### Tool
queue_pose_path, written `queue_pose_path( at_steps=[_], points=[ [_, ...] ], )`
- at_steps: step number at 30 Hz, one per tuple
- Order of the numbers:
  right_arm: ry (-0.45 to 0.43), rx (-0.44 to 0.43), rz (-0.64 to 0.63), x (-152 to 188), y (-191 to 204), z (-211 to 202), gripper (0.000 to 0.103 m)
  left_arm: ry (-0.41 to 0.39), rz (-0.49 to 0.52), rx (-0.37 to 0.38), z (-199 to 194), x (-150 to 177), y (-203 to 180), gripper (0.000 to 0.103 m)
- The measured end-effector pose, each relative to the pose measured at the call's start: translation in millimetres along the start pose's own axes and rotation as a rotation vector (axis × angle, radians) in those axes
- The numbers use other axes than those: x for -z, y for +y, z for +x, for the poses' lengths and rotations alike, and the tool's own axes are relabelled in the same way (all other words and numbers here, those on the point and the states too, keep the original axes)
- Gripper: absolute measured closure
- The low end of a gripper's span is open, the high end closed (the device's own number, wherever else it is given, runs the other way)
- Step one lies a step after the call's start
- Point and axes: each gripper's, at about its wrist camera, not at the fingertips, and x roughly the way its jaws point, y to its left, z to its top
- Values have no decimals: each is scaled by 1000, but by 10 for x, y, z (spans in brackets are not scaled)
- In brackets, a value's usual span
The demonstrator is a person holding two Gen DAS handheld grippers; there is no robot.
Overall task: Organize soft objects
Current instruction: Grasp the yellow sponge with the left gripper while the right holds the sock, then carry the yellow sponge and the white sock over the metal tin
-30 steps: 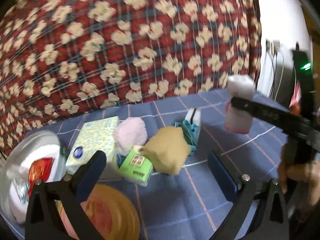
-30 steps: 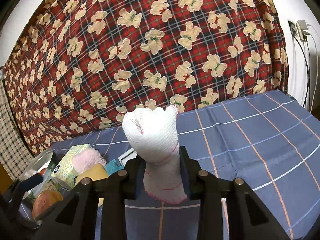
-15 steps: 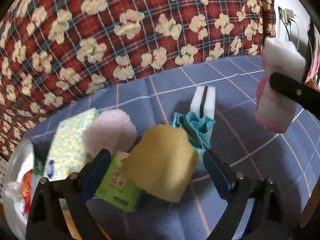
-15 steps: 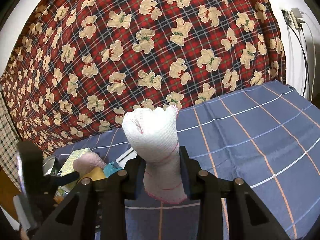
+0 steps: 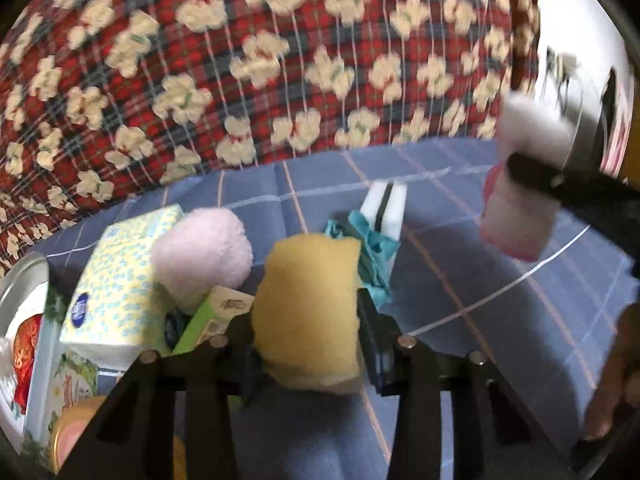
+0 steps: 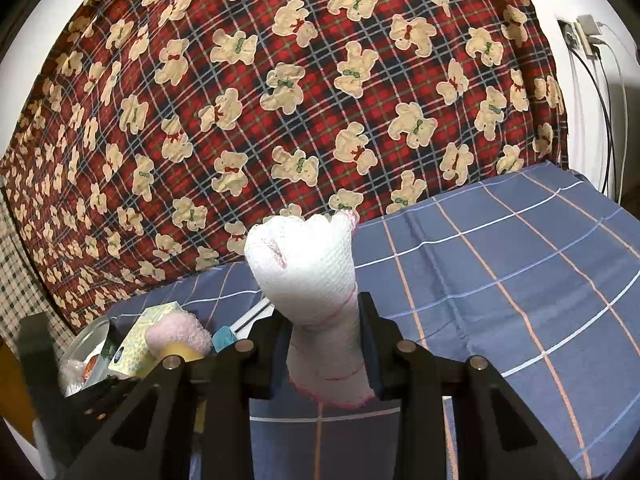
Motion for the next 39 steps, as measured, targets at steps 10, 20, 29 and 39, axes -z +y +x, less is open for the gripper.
queue_pose_path(
  at_steps=[10, 20, 29, 39],
  points=[
    [-36, 13, -73, 58, 102, -24, 68, -202, 3, 9, -525, 212, -11, 63],
    [-69, 58, -158, 163, 295, -60, 68, -262, -5, -2, -625, 295, 74, 63],
    [-47, 89, -196, 263, 409, -40, 69, -282, 8, 23, -733, 391, 96, 62],
    [-102, 154, -254, 307, 529, -146, 69, -298, 12, 50, -857, 484, 126, 62]
  ],
)
